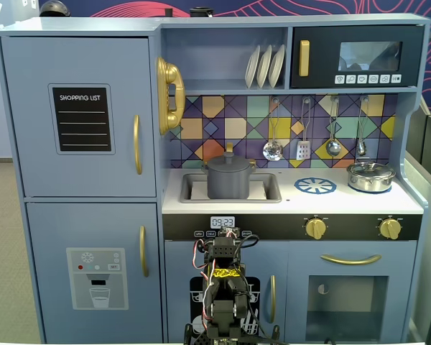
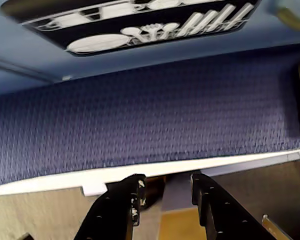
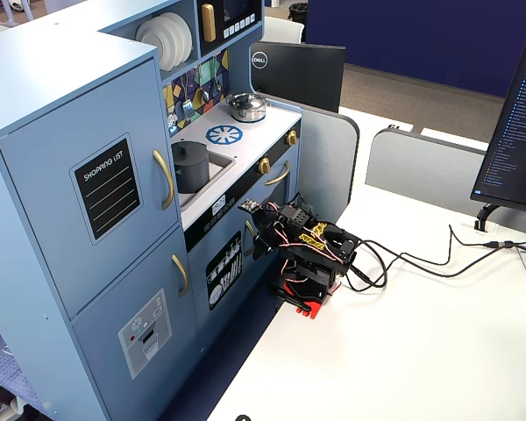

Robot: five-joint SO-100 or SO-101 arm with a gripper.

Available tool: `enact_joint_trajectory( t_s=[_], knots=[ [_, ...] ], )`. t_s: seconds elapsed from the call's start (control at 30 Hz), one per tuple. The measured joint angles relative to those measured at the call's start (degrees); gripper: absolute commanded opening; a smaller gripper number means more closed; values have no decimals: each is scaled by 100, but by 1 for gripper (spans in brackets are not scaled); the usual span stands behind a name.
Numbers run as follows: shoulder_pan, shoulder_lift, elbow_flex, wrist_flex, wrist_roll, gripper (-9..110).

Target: Pick up the lid from the counter and put it on the gray recipient

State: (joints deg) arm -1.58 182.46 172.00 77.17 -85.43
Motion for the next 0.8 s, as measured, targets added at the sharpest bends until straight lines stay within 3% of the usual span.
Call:
enact_joint_trajectory(
  t_s=[0.8],
  knots=[
    [-18,0,0,0,-88,5]
  ],
)
